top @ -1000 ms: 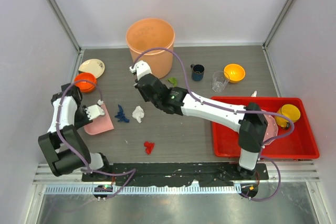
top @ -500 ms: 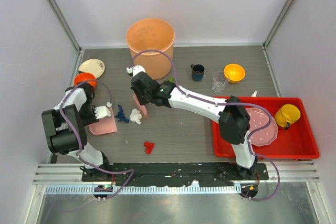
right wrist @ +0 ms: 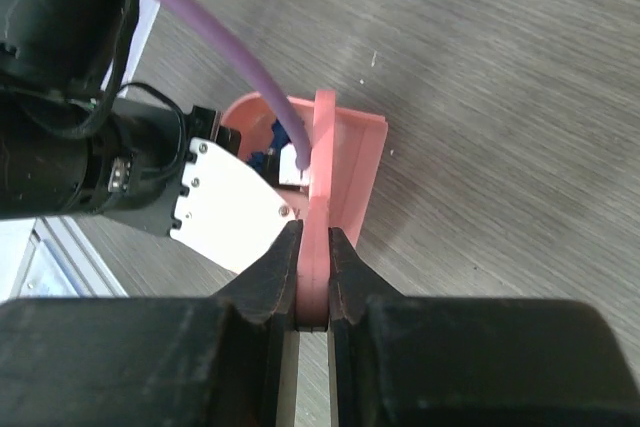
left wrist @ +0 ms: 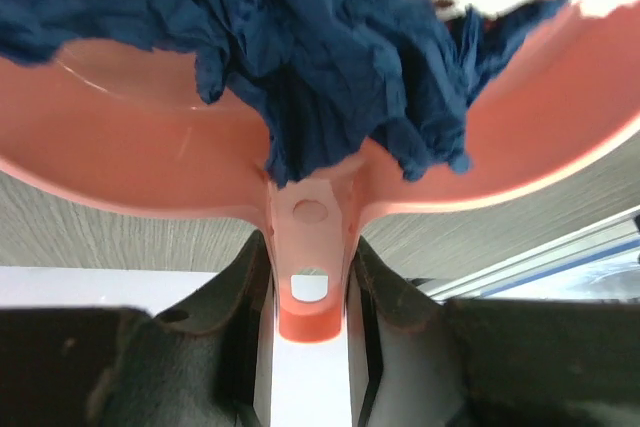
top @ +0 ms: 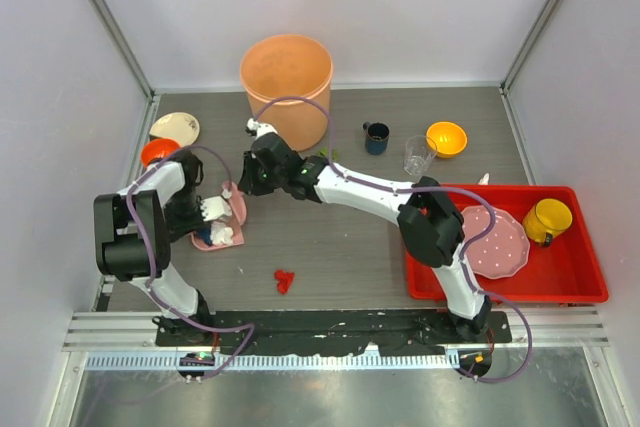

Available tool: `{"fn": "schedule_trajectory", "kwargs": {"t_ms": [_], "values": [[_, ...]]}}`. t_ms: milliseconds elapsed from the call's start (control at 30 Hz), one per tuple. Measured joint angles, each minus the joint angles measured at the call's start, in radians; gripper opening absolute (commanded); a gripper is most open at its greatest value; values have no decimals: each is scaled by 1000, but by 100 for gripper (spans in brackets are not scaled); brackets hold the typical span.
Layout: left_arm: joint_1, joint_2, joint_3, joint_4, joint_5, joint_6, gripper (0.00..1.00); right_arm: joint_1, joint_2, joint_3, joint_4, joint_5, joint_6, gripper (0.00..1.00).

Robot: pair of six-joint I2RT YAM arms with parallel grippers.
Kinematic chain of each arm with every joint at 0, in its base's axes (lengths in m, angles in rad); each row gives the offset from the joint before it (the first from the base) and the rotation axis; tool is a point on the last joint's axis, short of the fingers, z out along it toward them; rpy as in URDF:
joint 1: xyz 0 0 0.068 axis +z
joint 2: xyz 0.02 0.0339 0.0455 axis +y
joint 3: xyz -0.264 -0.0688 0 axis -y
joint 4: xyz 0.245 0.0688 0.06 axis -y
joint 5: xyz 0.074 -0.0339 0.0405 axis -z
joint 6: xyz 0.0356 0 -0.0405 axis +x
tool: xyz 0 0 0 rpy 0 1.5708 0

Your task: Sweep away the paper scraps from the table

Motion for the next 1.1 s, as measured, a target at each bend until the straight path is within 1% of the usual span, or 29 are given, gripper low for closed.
{"fn": "schedule_trajectory", "kwargs": {"t_ms": [200,300,433,667,833,967,1100], "values": [[-2,-1,10,-37,107,-53,0,-30,-6,-18,62,-6,32,1],[-2,-9,34,-59,217,-80,0,-39,-44,-52,68,11,19,1],[-2,-42,68,-67,357,-114,0,-33,-140,-82,38,89,-55,1],[-2,-97,124,-103,526,-196,0,-19,-375,-89,35,293,-227,1],[-3,-99,251,-158,572,-317,0,-17,-496,-102,93,426,-344,1],[-3,-126,339,-179,581,-399,0,-18,-567,-161,123,500,-417,1],[-3,-135,448,-222,564,-501,0,-34,-620,-231,123,546,-456,1]]}}
